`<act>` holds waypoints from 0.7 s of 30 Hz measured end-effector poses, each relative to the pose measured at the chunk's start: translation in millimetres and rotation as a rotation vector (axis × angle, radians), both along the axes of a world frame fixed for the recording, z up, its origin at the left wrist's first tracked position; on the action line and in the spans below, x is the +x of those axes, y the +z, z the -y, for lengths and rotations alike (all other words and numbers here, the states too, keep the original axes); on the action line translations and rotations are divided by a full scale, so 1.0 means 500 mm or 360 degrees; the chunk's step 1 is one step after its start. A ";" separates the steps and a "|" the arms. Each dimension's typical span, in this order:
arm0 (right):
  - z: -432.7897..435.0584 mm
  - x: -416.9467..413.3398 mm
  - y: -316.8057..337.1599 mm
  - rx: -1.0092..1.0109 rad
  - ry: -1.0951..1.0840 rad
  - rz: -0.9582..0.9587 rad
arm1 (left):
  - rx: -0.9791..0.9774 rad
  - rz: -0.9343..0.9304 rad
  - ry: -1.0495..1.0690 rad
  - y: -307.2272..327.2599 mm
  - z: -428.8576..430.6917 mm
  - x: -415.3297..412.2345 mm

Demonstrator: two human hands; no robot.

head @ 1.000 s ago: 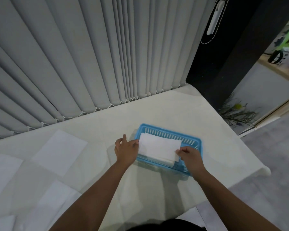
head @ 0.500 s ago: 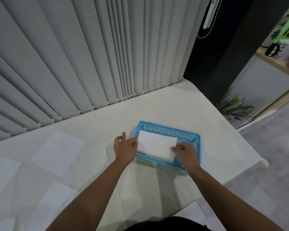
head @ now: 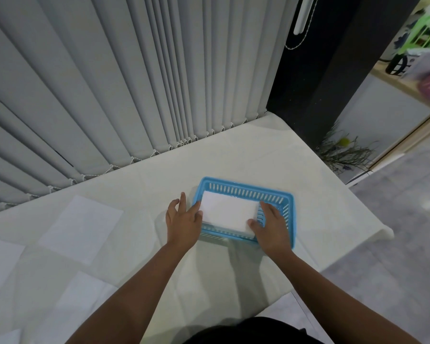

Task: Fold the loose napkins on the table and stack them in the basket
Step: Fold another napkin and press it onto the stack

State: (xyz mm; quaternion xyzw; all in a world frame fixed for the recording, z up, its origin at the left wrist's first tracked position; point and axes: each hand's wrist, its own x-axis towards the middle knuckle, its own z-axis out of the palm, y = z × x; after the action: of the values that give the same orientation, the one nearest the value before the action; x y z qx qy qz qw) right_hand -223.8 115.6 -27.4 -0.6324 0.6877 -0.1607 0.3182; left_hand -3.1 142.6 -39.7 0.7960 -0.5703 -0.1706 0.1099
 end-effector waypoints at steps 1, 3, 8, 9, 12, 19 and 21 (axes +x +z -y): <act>0.000 0.000 -0.001 -0.0004 0.0039 0.0006 | -0.0031 -0.0007 0.0001 0.001 0.000 0.000; -0.002 0.002 -0.004 -0.0045 0.0210 -0.0105 | -0.0084 -0.0014 0.0001 0.002 0.000 -0.002; -0.013 0.013 -0.017 0.0018 0.0489 -0.0484 | -0.0069 0.0091 -0.0061 -0.003 -0.003 -0.003; -0.014 0.013 -0.021 0.0034 0.0502 -0.0507 | -0.0069 0.0098 -0.0073 -0.005 -0.005 -0.003; -0.014 0.006 -0.025 0.0031 0.0529 -0.0518 | -0.0071 0.0104 -0.0089 -0.007 -0.008 -0.002; -0.012 -0.038 -0.012 -0.0280 0.0018 -0.0291 | -0.0334 -0.0443 0.0186 0.018 -0.005 -0.011; -0.014 -0.053 -0.015 -0.0270 -0.0174 -0.0186 | -0.0251 -0.0724 0.0340 0.023 0.005 -0.016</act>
State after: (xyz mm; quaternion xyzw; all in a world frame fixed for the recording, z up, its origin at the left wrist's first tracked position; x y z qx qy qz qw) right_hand -250.3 122.8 -34.7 -0.6268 0.7226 -0.1984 0.2137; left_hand -11.1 140.0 -28.2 0.7817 -0.4553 -0.2877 0.3144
